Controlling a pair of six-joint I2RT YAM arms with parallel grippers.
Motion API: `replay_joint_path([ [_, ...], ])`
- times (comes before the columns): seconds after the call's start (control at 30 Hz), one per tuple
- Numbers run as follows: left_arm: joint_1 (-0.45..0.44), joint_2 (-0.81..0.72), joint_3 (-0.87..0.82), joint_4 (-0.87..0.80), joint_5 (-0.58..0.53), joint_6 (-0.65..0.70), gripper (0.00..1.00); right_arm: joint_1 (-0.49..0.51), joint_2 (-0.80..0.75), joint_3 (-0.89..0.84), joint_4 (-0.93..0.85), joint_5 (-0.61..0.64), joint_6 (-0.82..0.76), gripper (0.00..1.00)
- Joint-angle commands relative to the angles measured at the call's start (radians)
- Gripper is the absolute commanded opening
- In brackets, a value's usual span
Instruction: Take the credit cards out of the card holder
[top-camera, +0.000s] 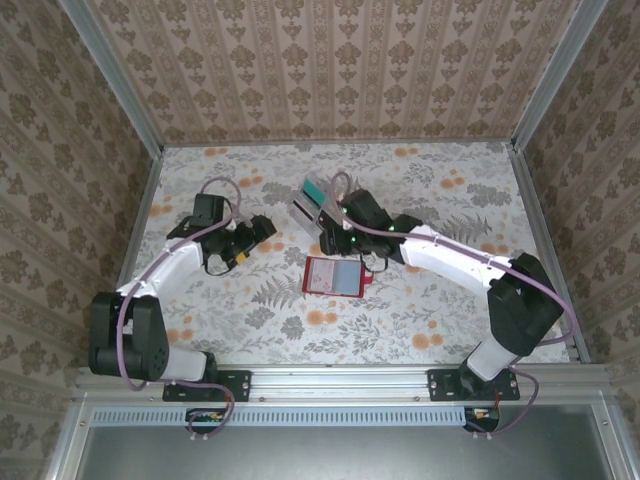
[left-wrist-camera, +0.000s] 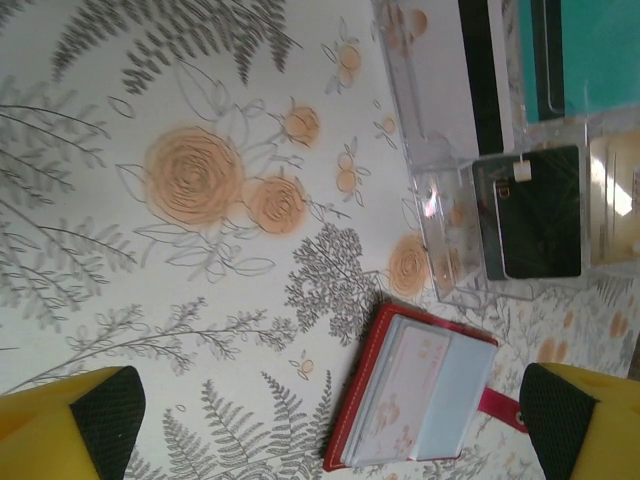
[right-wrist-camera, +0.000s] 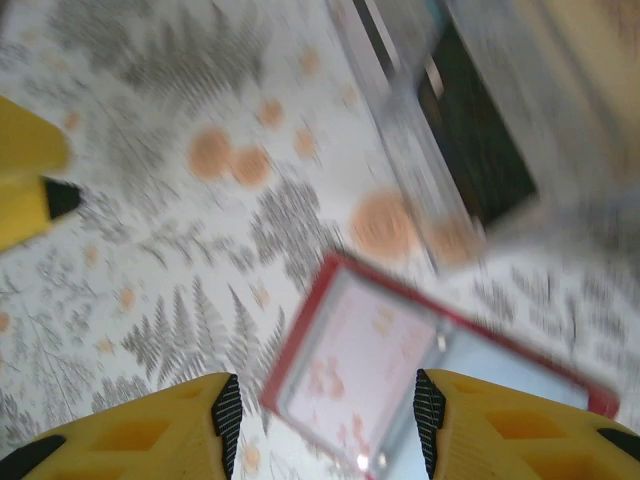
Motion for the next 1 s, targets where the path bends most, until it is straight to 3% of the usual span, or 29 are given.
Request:
replay_joint_path([
  [0.0, -0.037, 0.030, 0.044, -0.006, -0.013, 0.032, 1.00, 0.005, -0.042, -0.122, 0.046, -0.021, 0.217, 0.53],
  [0.4, -0.123, 0.122, 0.092, 0.013, 0.007, 0.033, 1.00, 0.008, 0.080, -0.152, 0.019, -0.039, 0.318, 0.49],
  [0.73, -0.176, 0.169, 0.114, -0.007, 0.026, 0.030, 0.94, -0.016, 0.136, -0.139, -0.108, -0.003, 0.207, 0.47],
  [0.97, -0.237, 0.178, 0.106, -0.018, 0.030, 0.019, 0.85, -0.072, 0.086, -0.171, -0.126, 0.029, 0.116, 0.46],
])
